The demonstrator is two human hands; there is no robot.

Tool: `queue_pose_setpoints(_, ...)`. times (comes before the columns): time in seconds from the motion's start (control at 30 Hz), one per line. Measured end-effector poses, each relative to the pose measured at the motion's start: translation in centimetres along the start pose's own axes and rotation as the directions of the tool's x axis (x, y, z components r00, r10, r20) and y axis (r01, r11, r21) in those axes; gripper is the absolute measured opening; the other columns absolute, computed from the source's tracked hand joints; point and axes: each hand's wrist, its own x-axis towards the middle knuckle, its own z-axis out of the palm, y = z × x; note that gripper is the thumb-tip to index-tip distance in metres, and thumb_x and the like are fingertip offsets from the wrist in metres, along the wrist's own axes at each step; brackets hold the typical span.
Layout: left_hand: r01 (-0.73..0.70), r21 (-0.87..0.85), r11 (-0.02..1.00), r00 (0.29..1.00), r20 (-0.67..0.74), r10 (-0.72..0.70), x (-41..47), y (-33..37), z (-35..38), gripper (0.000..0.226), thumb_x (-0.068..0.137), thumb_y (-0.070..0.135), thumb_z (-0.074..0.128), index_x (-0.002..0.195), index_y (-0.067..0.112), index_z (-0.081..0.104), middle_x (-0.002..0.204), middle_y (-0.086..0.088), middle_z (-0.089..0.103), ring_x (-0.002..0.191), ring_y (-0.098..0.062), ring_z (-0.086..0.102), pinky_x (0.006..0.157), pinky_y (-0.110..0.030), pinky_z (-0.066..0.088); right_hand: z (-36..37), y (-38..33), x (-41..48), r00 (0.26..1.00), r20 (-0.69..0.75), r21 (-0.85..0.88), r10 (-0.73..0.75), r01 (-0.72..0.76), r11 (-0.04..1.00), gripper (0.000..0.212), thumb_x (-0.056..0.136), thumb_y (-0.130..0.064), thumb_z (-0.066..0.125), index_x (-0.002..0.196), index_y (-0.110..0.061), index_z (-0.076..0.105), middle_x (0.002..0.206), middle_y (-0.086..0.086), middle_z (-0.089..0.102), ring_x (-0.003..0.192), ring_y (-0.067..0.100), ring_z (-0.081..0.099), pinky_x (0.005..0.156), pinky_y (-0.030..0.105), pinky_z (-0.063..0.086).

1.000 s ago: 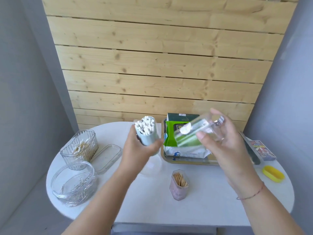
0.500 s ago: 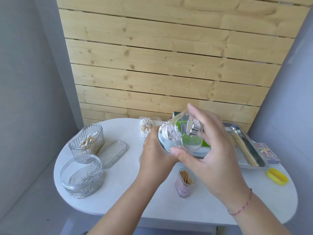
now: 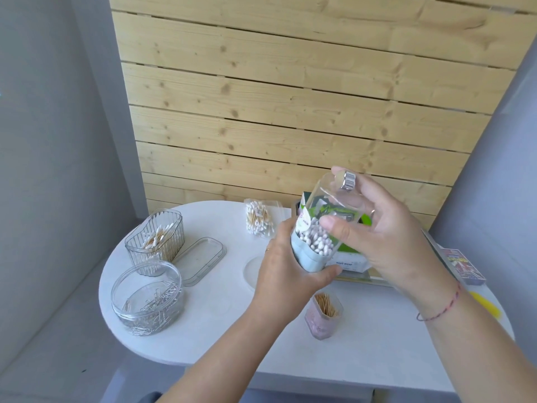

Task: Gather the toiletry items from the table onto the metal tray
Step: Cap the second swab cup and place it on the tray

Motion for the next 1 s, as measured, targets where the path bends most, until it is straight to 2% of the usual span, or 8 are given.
queue_pose_setpoints(0.1, 0.01, -0.071, 0.997, 1.0, 0.01, -0.009, -0.1, 0.4, 0.0, 0.08, 0.056, 0.035, 0.088, 0.113, 0.056, 0.036, 0.105, 0.012, 0.067, 0.094, -0.007, 0.063, 0.075, -0.018, 0.05, 0.2, 0.5, -0.1, 0.999, 0.032, -0.05, 0.043, -0.041, 0.998, 0.065, 0.069, -0.034, 0.078, 0.127, -0.043, 0.05, 0.125, -0.007, 0.062, 0.12, 0.006, 0.056, 0.091, 0.03, 0.053)
queue_pose_setpoints(0.2, 0.051, -0.161, 0.986, 0.996, 0.077, -0.04, 0.0, 0.1, -0.1, 0.087, 0.055, 0.028, 0.09, 0.125, 0.037, 0.041, 0.11, 0.007, 0.068, 0.1, -0.014, 0.066, 0.084, -0.034, 0.056, 0.6, 0.9, -0.3, 0.999, 0.026, -0.084, 0.047, -0.045, 0.995, 0.064, 0.076, -0.023, 0.076, 0.129, -0.044, 0.048, 0.126, -0.011, 0.06, 0.119, 0.001, 0.055, 0.088, 0.021, 0.053)
queue_pose_setpoints(0.3, 0.088, -0.254, 0.963, 0.986, 0.158, -0.049, 0.2, 0.0, -0.6, 0.084, 0.061, 0.011, 0.088, 0.128, 0.031, 0.042, 0.116, 0.002, 0.068, 0.103, -0.02, 0.067, 0.086, -0.038, 0.057, 1.0, 1.3, -0.3, 0.998, 0.034, -0.059, 0.058, -0.056, 0.997, 0.065, 0.076, -0.02, 0.076, 0.13, -0.042, 0.048, 0.127, -0.009, 0.06, 0.116, -0.001, 0.055, 0.083, 0.015, 0.052)
queue_pose_setpoints(0.4, 0.093, -0.356, 0.93, 0.984, 0.176, -0.031, 0.5, 0.2, -1.2, 0.075, 0.065, -0.002, 0.083, 0.127, 0.021, 0.048, 0.117, -0.005, 0.068, 0.104, -0.019, 0.068, 0.088, -0.036, 0.057, 1.5, 2.0, -0.3, 0.996, 0.041, -0.083, 0.077, -0.073, 0.994, 0.07, 0.068, -0.031, 0.076, 0.129, -0.045, 0.044, 0.131, -0.012, 0.056, 0.119, 0.003, 0.054, 0.089, 0.027, 0.053)
queue_pose_setpoints(0.47, 0.103, -0.4, 0.911, 0.985, 0.169, -0.037, 0.8, 0.1, -1.5, 0.067, 0.067, -0.005, 0.08, 0.124, 0.017, 0.052, 0.115, -0.007, 0.068, 0.098, -0.013, 0.068, 0.083, -0.028, 0.057, 1.7, 2.6, -0.2, 0.996, 0.03, -0.025, 0.087, -0.087, 0.996, 0.072, 0.067, -0.031, 0.074, 0.13, -0.034, 0.041, 0.134, -0.011, 0.054, 0.121, 0.003, 0.053, 0.096, 0.029, 0.047)
queue_pose_setpoints(0.67, 0.102, -0.495, 0.863, 0.989, 0.146, -0.033, 1.5, 0.1, -2.1, 0.055, 0.069, 0.007, 0.076, 0.121, 0.015, 0.059, 0.118, -0.011, 0.068, 0.105, -0.014, 0.064, 0.088, -0.027, 0.054, 1.4, 3.3, -0.4, 0.965, 0.119, 0.141, 0.233, -0.248, 0.958, 0.063, 0.076, -0.046, 0.068, 0.134, -0.039, 0.044, 0.131, -0.011, 0.059, 0.113, 0.008, 0.062, 0.094, 0.041, 0.053)
queue_pose_setpoints(0.83, 0.109, -0.46, 0.881, 0.981, 0.194, -0.02, 2.2, 1.3, -1.1, 0.052, 0.072, 0.02, 0.073, 0.122, 0.017, 0.057, 0.119, -0.004, 0.066, 0.111, -0.012, 0.061, 0.088, -0.023, 0.053, 0.2, 3.3, -1.2, 0.956, 0.094, 0.183, 0.277, -0.29, 0.939, 0.054, 0.075, -0.043, 0.06, 0.128, -0.035, 0.05, 0.119, -0.009, 0.066, 0.105, 0.012, 0.067, 0.082, 0.04, 0.059)
queue_pose_setpoints(1.0, 0.093, -0.108, 0.99, 0.887, 0.461, -0.033, 6.3, 4.7, 4.2, 0.042, 0.07, 0.032, 0.067, 0.112, 0.03, 0.06, 0.121, -0.005, 0.058, 0.107, -0.016, 0.06, 0.096, -0.032, 0.05, -6.5, 4.9, -1.8, 0.947, -0.124, 0.222, 0.298, -0.266, 0.938, 0.046, 0.075, -0.039, 0.061, 0.116, -0.02, 0.059, 0.109, 0.0, 0.072, 0.096, 0.014, 0.07, 0.071, 0.025, 0.059)
